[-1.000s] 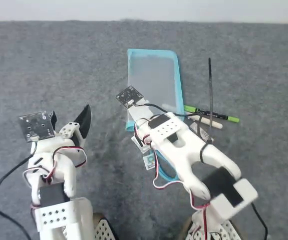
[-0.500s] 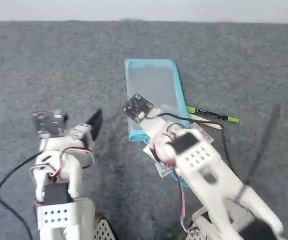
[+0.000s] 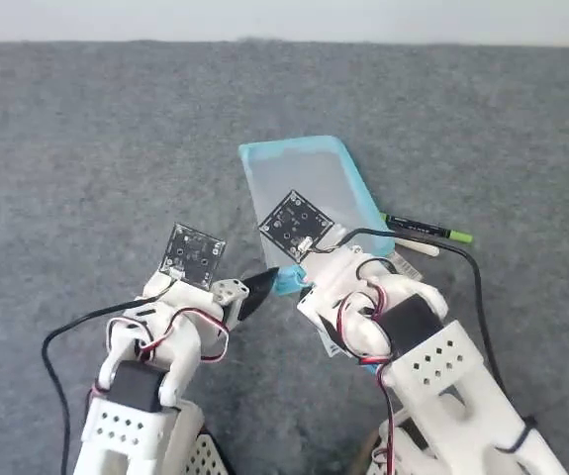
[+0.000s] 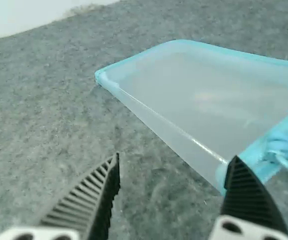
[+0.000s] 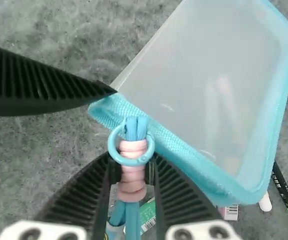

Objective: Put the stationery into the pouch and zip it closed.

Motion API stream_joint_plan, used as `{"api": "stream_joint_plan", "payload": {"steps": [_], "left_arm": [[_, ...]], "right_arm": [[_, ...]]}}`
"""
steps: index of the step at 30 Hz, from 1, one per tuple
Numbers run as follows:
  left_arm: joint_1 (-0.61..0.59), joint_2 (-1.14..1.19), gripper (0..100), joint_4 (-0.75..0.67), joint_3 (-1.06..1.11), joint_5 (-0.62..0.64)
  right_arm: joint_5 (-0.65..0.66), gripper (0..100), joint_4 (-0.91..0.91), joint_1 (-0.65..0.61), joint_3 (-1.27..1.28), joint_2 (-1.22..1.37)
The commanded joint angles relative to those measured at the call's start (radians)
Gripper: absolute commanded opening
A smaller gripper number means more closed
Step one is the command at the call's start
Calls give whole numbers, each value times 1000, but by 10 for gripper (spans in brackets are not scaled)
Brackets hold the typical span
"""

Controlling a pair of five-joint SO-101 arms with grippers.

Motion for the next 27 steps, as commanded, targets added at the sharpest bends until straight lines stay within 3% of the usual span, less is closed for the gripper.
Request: {"api": "stream_joint_plan", "payload": {"steps": [1, 6, 15, 27], "left_arm": [[15, 2, 326, 25, -64, -15], [14, 2, 326, 129, -147, -18], [21, -83, 360, 175, -148, -69], [-9, -138, 329, 123, -81, -71]], "right_arm": [[5, 6, 2, 7, -6, -44], [6, 6, 4, 8, -6, -44], [6, 6, 4, 8, -9, -45], [9, 6, 151, -15, -175, -44]]}}
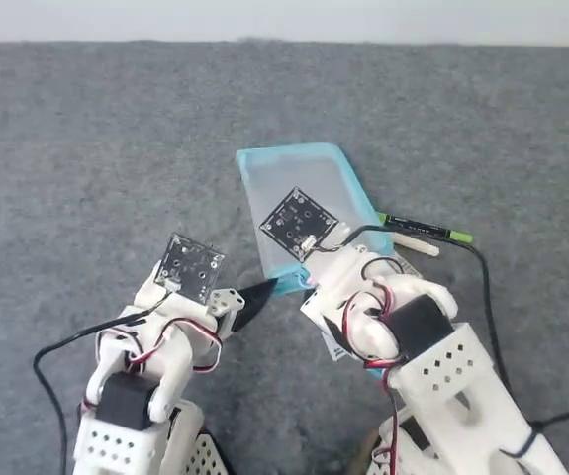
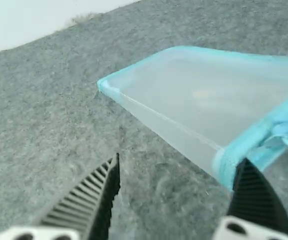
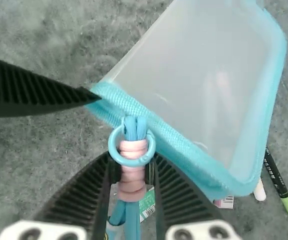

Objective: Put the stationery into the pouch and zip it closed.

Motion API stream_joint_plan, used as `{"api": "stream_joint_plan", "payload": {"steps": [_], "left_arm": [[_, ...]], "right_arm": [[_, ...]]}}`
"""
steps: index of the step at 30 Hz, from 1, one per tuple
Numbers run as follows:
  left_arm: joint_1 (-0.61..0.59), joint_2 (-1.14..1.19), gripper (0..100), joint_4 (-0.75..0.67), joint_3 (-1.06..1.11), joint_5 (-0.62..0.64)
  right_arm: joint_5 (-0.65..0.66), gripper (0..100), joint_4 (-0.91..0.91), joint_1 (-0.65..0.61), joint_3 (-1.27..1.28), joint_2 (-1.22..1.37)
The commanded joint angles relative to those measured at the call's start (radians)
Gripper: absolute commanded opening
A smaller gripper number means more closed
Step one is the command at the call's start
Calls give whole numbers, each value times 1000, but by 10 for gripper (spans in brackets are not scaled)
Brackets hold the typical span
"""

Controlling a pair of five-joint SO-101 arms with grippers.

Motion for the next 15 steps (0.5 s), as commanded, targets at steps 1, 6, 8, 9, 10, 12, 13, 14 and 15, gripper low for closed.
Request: {"api": "stream_joint_plan", "payload": {"steps": [1, 6, 8, 9, 10, 12, 13, 14, 15], "left_arm": [[0, -15, 329, -48, -16, -12], [-6, -15, 329, -52, -12, -12], [-6, -15, 329, -54, -12, -12], [-6, -15, 329, -55, -10, -12], [-8, -15, 329, -68, -7, -12], [-9, -15, 328, -104, 21, -12], [-9, -15, 328, -123, 36, -12], [-9, -15, 327, -138, 48, -12], [-9, -15, 327, -149, 56, -12]], "right_arm": [[11, 6, 13, -24, -75, -30], [12, 6, 18, -87, -77, -30], [12, 6, 18, -94, -77, -33], [12, 6, 21, -94, -77, -36], [14, 6, 33, -94, -83, -39], [14, 6, 81, -96, -126, -33], [14, 6, 107, -96, -152, -33], [14, 6, 127, -96, -173, -35], [14, 6, 139, -96, -187, -38]]}}
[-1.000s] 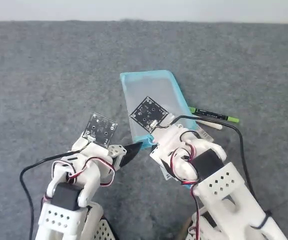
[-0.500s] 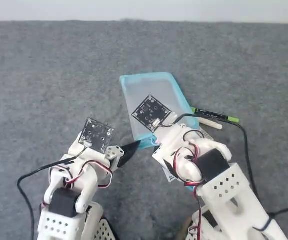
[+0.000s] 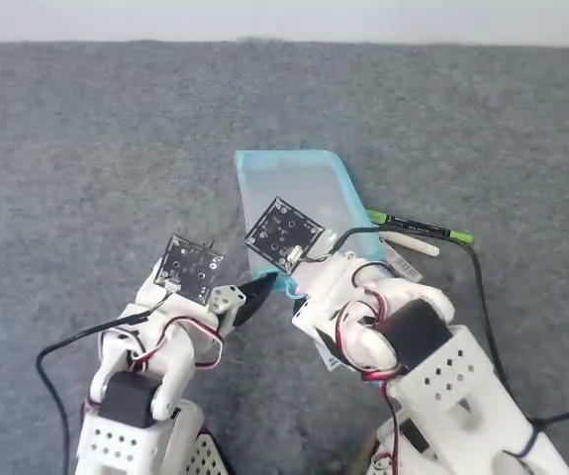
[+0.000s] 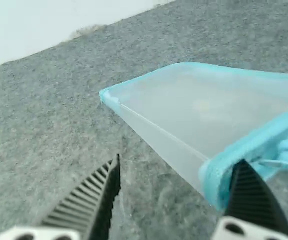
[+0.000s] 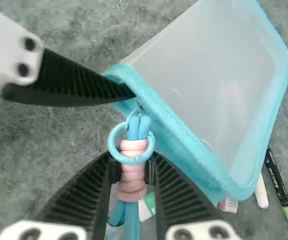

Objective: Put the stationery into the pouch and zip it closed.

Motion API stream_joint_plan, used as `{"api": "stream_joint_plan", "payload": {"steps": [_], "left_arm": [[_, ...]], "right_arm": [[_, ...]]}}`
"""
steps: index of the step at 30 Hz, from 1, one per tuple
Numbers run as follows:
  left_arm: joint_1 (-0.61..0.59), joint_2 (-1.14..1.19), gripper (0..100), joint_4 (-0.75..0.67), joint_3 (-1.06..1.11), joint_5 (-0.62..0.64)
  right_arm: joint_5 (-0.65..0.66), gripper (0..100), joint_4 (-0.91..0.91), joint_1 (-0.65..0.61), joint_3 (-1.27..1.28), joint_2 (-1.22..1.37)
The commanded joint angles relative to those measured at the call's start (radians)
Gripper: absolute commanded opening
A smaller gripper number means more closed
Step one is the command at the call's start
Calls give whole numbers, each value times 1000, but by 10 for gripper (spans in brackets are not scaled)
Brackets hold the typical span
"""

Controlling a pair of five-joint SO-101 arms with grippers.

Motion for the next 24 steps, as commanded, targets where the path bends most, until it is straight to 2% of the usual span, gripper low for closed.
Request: {"api": "stream_joint_plan", "payload": {"steps": [1, 6, 9, 14, 19, 24], "left_arm": [[-9, -8, 327, -86, 24, -11], [-9, -8, 325, -91, 27, -5], [-9, -8, 290, -114, 38, -3], [-9, -14, 227, -173, 81, -9], [-9, -15, 186, -173, 81, -3], [-9, -15, 84, -173, 79, -2]], "right_arm": [[12, 6, 51, -19, -106, -39], [43, 6, 76, -137, -94, -35], [63, 6, 97, -189, -87, -39], [68, 6, 101, -188, -87, -31], [69, 6, 97, -186, -75, -31], [72, 6, 79, -180, -23, -35]]}}
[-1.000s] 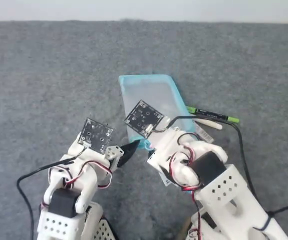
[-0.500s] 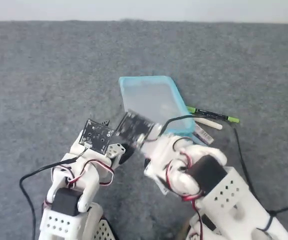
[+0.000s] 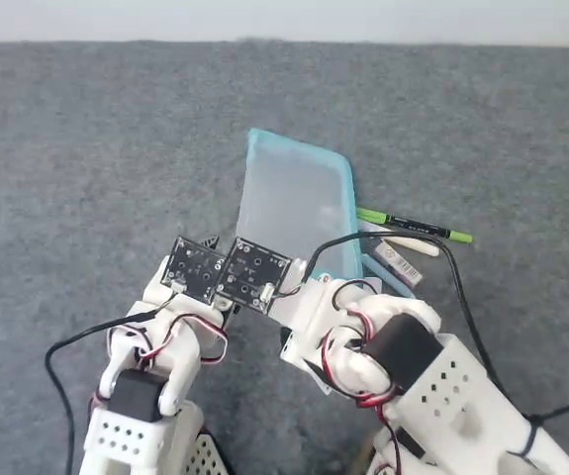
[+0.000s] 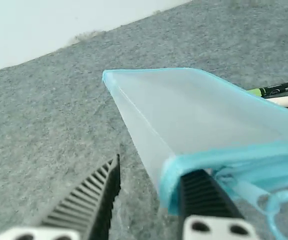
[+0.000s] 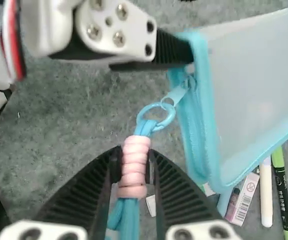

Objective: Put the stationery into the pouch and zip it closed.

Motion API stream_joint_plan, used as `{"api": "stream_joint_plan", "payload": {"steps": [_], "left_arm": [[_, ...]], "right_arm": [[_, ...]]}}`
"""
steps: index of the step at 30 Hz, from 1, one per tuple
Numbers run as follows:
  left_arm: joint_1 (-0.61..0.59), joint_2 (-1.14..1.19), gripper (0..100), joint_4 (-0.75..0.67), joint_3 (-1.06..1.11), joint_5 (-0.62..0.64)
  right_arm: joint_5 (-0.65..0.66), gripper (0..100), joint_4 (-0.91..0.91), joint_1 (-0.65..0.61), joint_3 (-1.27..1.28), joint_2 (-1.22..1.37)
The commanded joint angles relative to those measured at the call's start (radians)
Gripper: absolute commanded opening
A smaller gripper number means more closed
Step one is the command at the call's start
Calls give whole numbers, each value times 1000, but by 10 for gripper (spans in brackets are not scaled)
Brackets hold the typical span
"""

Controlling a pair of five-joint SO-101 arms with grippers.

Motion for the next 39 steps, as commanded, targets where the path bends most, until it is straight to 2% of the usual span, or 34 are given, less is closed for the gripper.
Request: {"api": "stream_joint_plan", "payload": {"steps": [1, 3, 8, 14, 19, 25, 31, 39], "left_arm": [[-11, -20, 55, -40, -13, -3], [-11, -20, 8, -40, -13, -3], [-11, -20, 12, -40, -13, -3], [-126, -15, 12, -89, -13, 31], [-137, -14, 12, -92, -12, 41], [-98, -12, 32, -89, -4, 40], [-23, -12, 214, -91, 31, 3], [-21, -12, 152, -95, 31, -2]], "right_arm": [[28, 6, -7, -1, 3, -31], [52, 6, -16, 51, 9, -30], [68, 6, -47, 203, 20, -28], [95, 6, -50, 283, 23, -28], [97, 6, -71, 355, 23, -28], [91, 6, -71, 306, 21, -36], [98, 6, -61, 219, 21, -39], [133, 6, -48, 214, 23, -41]]}}
